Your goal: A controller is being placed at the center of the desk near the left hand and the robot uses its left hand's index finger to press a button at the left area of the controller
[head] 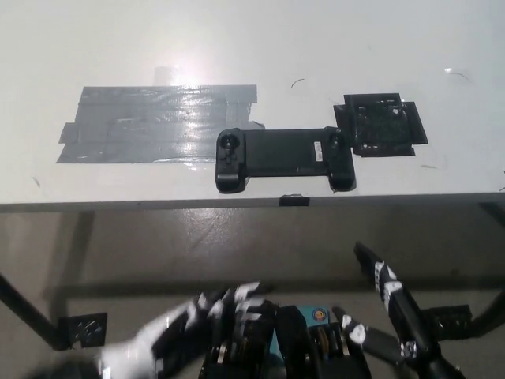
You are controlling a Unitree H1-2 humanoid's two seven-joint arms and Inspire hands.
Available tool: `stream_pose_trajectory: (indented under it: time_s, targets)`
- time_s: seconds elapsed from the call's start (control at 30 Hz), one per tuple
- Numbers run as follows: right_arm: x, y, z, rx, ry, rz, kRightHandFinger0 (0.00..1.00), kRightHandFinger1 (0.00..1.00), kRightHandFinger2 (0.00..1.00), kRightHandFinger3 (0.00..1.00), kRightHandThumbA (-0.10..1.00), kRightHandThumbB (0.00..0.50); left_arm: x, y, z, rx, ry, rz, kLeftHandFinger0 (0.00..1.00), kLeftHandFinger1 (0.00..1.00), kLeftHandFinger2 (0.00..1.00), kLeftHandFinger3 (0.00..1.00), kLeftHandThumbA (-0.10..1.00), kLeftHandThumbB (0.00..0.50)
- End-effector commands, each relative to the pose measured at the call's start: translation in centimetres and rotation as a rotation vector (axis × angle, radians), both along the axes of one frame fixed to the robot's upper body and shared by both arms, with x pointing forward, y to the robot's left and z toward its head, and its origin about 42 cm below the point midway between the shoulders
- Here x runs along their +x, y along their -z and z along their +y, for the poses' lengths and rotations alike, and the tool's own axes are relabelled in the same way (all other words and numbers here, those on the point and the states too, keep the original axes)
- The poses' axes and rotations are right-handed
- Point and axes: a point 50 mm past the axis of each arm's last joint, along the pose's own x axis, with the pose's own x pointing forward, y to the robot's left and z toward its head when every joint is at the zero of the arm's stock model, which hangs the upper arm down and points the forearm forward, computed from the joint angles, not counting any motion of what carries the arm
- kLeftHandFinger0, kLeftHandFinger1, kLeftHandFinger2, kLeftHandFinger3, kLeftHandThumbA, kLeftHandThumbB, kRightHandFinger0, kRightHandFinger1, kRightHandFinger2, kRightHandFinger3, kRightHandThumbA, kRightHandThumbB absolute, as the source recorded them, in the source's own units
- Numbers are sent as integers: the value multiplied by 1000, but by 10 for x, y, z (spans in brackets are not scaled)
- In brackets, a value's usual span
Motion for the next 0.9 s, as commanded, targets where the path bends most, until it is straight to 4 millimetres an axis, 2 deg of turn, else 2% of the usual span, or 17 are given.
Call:
stream_pose_trajectory:
  time_s: [0.0,0.1,0.17,0.23,0.27,0.33,0.37,0.5,0.87]
  targets:
    - [-25,4,6,40,-27,-14,1000,1000,1000,1000,668,246,-24,17,26,9,-397,-266,1000,1000,1000,1000,1000,349]
    - [-35,12,8,46,-23,3,1000,1000,1000,1000,673,242,-29,49,35,28,-472,-202,1000,1000,1000,1000,1000,318]
    - [-35,14,7,47,-18,6,1000,1000,1000,1000,677,232,-27,61,38,39,-501,-197,1000,1000,1000,1000,1000,306]
    - [-32,15,7,49,-15,7,1000,1000,1000,1000,674,225,-23,66,39,53,-519,-222,1000,1000,1000,1000,1000,295]
    - [-32,15,7,46,-14,10,1000,1000,1000,1000,684,222,-24,69,36,64,-541,-245,1000,1000,1000,1000,1000,258]
    - [-27,14,8,48,-13,-2,1000,1000,1000,1000,677,218,-21,71,34,87,-558,-288,1000,1000,1000,1000,1000,241]
    - [-24,11,8,51,-12,-8,1000,1000,1000,1000,673,224,-20,76,31,134,-577,-355,1000,1000,1000,1000,1000,269]
    - [-17,8,8,54,-14,-27,1000,1000,1000,1000,672,223,-18,81,23,139,-586,-396,1000,1000,1000,1000,1000,316]
    - [-8,-1,9,51,-15,-48,1000,1000,1000,1000,676,229,-16,85,11,157,-561,-443,1000,1000,1000,1000,1000,322]
